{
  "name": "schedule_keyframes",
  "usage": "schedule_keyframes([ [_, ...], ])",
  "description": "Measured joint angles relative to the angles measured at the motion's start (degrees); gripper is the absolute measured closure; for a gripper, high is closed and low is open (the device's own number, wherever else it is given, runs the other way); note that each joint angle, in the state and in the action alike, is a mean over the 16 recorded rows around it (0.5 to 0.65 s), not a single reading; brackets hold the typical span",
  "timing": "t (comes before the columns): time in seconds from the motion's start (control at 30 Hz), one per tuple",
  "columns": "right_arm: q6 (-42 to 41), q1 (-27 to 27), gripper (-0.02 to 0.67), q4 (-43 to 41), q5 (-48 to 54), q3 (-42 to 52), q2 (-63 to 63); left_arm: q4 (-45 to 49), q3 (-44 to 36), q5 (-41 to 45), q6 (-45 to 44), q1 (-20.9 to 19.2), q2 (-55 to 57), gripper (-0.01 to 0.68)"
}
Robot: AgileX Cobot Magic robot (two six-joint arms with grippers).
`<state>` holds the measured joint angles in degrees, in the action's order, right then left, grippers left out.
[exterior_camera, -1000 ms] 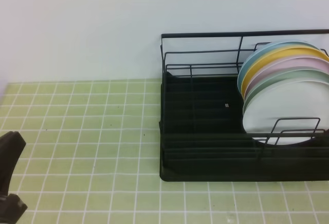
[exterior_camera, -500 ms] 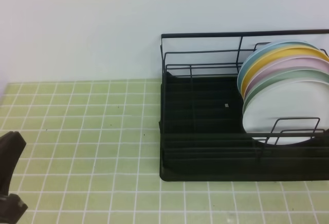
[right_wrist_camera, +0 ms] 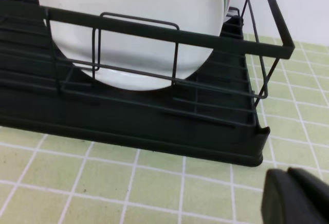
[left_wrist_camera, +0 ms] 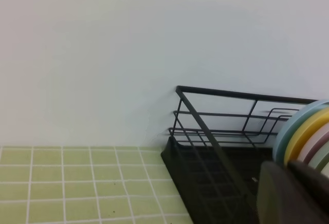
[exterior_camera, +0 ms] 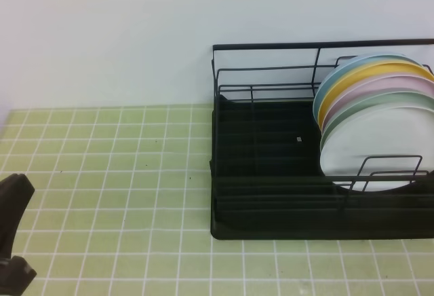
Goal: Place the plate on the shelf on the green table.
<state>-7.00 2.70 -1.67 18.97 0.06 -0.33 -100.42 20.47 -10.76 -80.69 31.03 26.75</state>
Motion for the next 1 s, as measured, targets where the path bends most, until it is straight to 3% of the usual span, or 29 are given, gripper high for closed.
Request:
schedule_keyframes([
  [0.37,0.0,0.0,0.652,0.0,0.0,0.0,0.0,0.0,-0.1,-0.2,-1.3,-0.1,-0.4,0.675],
  [0.53,0.0,0.0,0.652,0.0,0.0,0.0,0.0,0.0,-0.2,-0.5,-5.6,-2.2,-1.9,0.675],
  [0.73,0.0,0.0,0.652,-0.1,-0.1,0.0,0.0,0.0,-0.3,-0.1,-10.3,-8.5,-4.8,0.675],
  [1.0,0.0,0.0,0.652,-0.1,-0.1,0.1,-0.1,0.0,-0.4,4.3,-11.8,-20.5,-8.9,0.675],
])
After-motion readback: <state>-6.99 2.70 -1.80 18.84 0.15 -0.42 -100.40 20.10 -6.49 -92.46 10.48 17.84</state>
